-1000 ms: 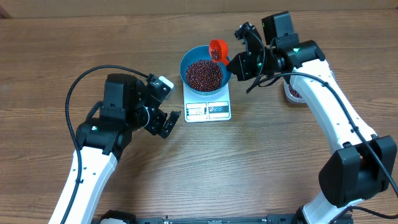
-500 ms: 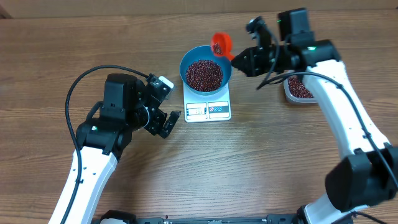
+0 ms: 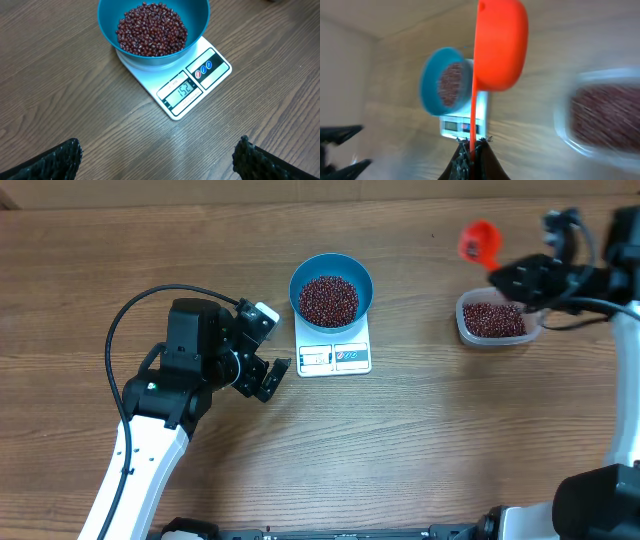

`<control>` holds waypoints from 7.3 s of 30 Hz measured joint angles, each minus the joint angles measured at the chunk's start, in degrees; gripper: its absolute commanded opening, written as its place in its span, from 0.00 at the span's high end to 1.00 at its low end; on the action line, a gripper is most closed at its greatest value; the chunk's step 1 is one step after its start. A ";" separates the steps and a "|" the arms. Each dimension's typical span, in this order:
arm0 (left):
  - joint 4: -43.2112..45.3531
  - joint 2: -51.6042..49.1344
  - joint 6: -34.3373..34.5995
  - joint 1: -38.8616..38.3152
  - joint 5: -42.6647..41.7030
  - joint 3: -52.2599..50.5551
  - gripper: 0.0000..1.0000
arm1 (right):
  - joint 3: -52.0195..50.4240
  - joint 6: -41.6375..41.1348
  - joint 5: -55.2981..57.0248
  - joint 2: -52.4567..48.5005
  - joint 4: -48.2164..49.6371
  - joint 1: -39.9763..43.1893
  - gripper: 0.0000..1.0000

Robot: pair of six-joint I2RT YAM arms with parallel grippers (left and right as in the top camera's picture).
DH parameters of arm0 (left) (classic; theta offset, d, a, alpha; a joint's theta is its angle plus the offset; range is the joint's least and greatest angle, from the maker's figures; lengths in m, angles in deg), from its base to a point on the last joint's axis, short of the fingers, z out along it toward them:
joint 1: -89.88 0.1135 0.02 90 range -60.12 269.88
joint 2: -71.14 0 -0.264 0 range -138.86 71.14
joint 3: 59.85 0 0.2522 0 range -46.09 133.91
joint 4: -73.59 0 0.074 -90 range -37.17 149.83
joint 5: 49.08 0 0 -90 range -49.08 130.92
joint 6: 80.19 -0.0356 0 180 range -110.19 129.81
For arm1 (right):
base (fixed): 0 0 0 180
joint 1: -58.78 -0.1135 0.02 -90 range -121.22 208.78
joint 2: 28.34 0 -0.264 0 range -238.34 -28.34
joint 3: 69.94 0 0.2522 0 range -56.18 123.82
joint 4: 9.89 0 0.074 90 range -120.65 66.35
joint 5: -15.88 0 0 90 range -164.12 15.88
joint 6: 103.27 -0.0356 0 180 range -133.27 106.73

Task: Scoop item into bowl and weigh 150g on scale

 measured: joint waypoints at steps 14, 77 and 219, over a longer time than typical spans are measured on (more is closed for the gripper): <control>0.00 0.00 0.00 0.00 0.00 0.00 0.00 | -3.26 -3.43 32.87 -0.94 -3.37 -5.75 0.96; 0.00 0.00 0.00 0.00 0.00 0.00 0.01 | 6.58 -5.18 32.46 -5.07 9.33 -37.92 0.96; 0.00 0.00 0.02 0.00 0.00 0.00 0.01 | 6.58 -10.05 22.27 -20.31 12.15 -38.56 0.96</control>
